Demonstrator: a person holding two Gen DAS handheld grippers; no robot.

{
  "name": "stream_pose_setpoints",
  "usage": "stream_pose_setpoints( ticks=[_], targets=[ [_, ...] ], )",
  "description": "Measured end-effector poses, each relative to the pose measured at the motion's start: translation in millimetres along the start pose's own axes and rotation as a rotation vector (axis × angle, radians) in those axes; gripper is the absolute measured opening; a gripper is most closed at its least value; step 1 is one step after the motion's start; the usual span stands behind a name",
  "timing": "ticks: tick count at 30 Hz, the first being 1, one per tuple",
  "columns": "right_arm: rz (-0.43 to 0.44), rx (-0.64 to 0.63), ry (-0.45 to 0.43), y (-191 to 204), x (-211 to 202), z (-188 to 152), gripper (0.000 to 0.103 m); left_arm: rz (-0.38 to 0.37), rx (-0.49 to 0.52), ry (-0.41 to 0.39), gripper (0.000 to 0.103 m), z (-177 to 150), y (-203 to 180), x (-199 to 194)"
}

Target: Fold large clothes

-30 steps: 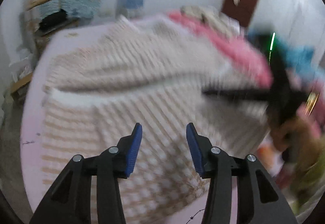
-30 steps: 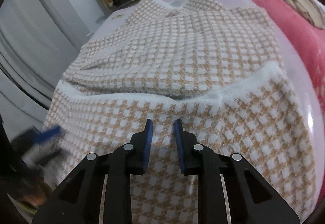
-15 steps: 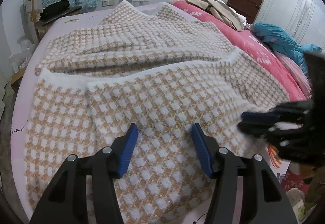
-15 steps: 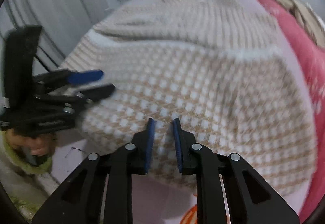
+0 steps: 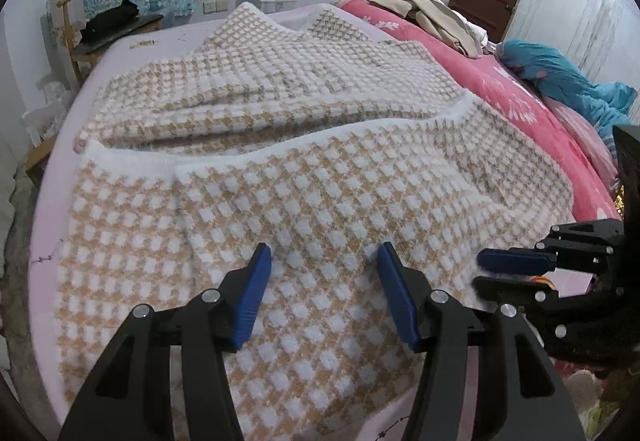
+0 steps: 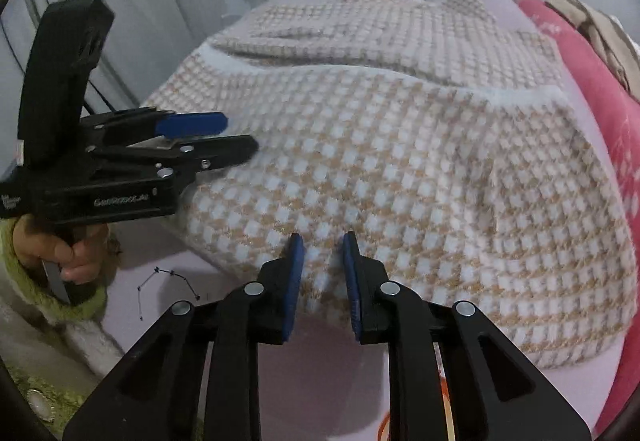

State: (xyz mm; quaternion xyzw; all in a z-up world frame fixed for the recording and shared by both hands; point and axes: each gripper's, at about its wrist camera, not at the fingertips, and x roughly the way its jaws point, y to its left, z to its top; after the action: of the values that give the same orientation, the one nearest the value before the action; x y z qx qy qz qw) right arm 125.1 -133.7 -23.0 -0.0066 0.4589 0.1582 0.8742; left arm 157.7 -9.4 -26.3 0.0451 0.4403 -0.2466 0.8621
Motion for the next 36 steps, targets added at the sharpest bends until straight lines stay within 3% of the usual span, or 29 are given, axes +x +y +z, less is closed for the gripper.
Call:
stream_pose_setpoints(
  ticks=[2,5,8,12,21,24,31,33,36],
  targets=[
    [0.008,0.014,0.002,-2,1,4,0.018,-0.005,0.025,-0.038,0.052,0,-4,-17],
    [0.008,0.013,-0.005,-4,2,5,0.018,-0.081,0.051,-0.075,0.052,-5,-10,-41],
    [0.017,0.026,-0.009,-7,2,0,0.018,-0.123,0.065,-0.040,0.052,-18,-14,-47],
    [0.038,0.053,-0.012,-12,-5,-3,0.018,-0.055,0.069,0.060,0.054,-42,-15,-20],
    [0.035,0.012,-0.061,1,-29,-3,0.021,-0.038,0.080,0.034,0.054,-45,-16,-21],
    [-0.001,-0.004,-0.014,2,-14,-10,0.022,-0.041,0.078,0.033,0.054,-44,-16,-21],
    [0.017,0.017,-0.023,-2,-12,-12,0.022,-0.041,0.065,-0.015,0.054,-43,-7,-45],
    [0.014,0.014,-0.023,-2,-12,-11,0.022,-0.008,0.058,-0.018,0.054,-46,0,-51],
    [0.021,0.020,-0.025,-3,-11,-11,0.022,0.060,0.020,0.054,0.054,-57,16,-39]
  ],
)
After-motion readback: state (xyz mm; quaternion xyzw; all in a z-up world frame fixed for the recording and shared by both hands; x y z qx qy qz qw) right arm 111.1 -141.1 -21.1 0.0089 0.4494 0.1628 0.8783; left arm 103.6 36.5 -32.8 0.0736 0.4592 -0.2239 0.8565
